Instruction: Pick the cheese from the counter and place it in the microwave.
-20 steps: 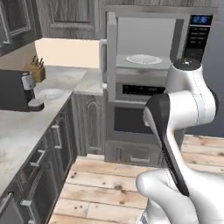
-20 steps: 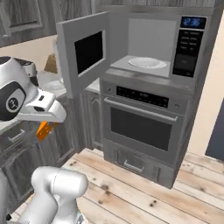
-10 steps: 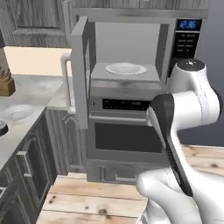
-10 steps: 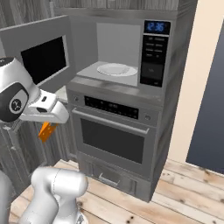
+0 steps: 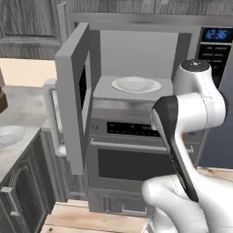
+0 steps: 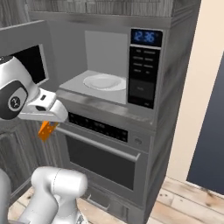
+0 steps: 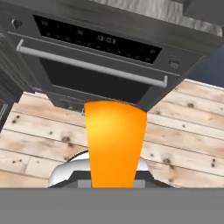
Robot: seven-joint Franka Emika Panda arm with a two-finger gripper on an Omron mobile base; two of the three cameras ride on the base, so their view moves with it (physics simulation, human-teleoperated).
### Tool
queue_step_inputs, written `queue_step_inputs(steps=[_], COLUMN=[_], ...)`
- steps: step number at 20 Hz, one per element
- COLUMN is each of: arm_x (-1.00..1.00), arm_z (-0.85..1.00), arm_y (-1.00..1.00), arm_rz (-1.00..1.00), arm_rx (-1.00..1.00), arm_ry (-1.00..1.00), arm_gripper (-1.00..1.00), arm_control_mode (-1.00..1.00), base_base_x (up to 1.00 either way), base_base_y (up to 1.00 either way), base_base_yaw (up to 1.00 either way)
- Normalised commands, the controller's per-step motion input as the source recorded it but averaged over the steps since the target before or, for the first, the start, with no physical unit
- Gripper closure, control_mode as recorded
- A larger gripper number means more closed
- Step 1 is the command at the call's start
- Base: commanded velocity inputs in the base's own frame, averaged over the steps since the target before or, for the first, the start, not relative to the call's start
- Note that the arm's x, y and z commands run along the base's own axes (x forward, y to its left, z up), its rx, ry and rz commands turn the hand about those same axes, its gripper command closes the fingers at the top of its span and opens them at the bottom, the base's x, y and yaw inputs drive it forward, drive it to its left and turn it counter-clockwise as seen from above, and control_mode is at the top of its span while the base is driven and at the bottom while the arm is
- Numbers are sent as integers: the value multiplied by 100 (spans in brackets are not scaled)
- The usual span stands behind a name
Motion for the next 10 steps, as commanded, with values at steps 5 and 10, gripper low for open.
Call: queue_step_inputs(steps=[5, 10], arm_x=[0, 0], arm_z=[0, 0], arm_y=[0, 0], arm_rz=[0, 0], arm_rx=[0, 0], arm_ry=[0, 0], arm_gripper=[100, 100], arm_control_mode=[100, 100], base_base_x=[87, 41], base_base_y=[0, 0], base_base_yaw=[2, 6])
